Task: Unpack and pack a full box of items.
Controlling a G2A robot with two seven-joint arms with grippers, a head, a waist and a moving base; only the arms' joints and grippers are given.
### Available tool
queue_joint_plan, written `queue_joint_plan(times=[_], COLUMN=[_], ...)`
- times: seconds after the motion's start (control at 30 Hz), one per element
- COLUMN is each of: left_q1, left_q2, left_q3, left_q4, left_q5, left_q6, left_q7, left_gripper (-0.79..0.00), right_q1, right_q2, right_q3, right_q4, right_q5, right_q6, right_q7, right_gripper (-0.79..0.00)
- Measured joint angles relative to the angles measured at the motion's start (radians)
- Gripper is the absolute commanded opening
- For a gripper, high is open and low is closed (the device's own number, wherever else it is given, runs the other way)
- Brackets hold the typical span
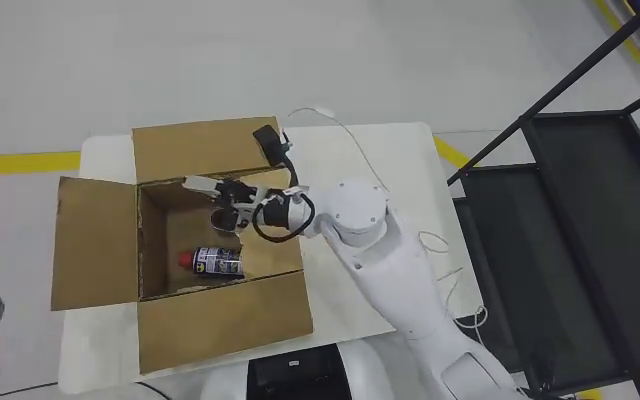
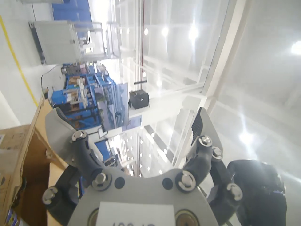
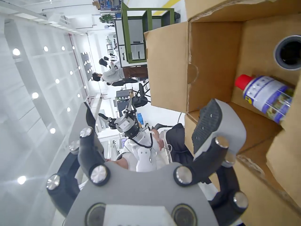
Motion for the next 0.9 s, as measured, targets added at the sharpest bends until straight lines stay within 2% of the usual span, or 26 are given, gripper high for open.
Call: queue_joint_plan(times=[0.07, 0.17, 0.27, 0.47, 0.63, 0.73, 0.8, 0.9], left_q1=[-0.02, -0.057, -0.096, -0.188, -0.206, -0.214, -0.22, -0.238], left_q2=[0.006, 0.014, 0.018, 0.016, 0.009, 0.008, 0.01, 0.017], left_q3=[0.021, 0.059, 0.115, 0.266, 0.44, 0.541, 0.597, 0.636], left_q4=[0.0, 0.0, 0.0, 0.0, 0.0, 0.0, 0.0, 0.0], left_q5=[0.049, 0.12, 0.195, 0.39, 0.612, 0.727, 0.779, 0.787], left_q6=[0.031, 0.053, 0.068, 0.07, 0.082, 0.146, 0.224, 0.346], left_q7=[-0.052, -0.102, -0.102, 0.032, 0.157, 0.204, 0.187, 0.122], left_gripper=[0.0, 0.0, 0.0, 0.0, 0.0, 0.0, 0.0, 0.0], right_q1=[-0.028, -0.086, -0.145, -0.278, -0.417, -0.494, -0.535, -0.579], right_q2=[0.013, 0.029, 0.046, 0.075, 0.086, 0.093, 0.098, 0.103], right_q3=[0.026, 0.079, 0.141, 0.284, 0.398, 0.455, 0.487, 0.528], right_q4=[-0.053, -0.125, -0.18, -0.246, -0.292, -0.319, -0.337, -0.346], right_q5=[-0.031, -0.028, -0.028, -0.055, -0.01, 0.005, 0.006, 0.032], right_q6=[0.027, 0.016, -0.011, -0.099, -0.233, -0.316, -0.367, -0.443], right_q7=[0.023, 0.038, 0.052, 0.006, -0.096, -0.133, -0.151, -0.188], right_gripper=[0.0, 0.0, 0.0, 0.0, 0.0, 0.0, 0.0, 0.0])
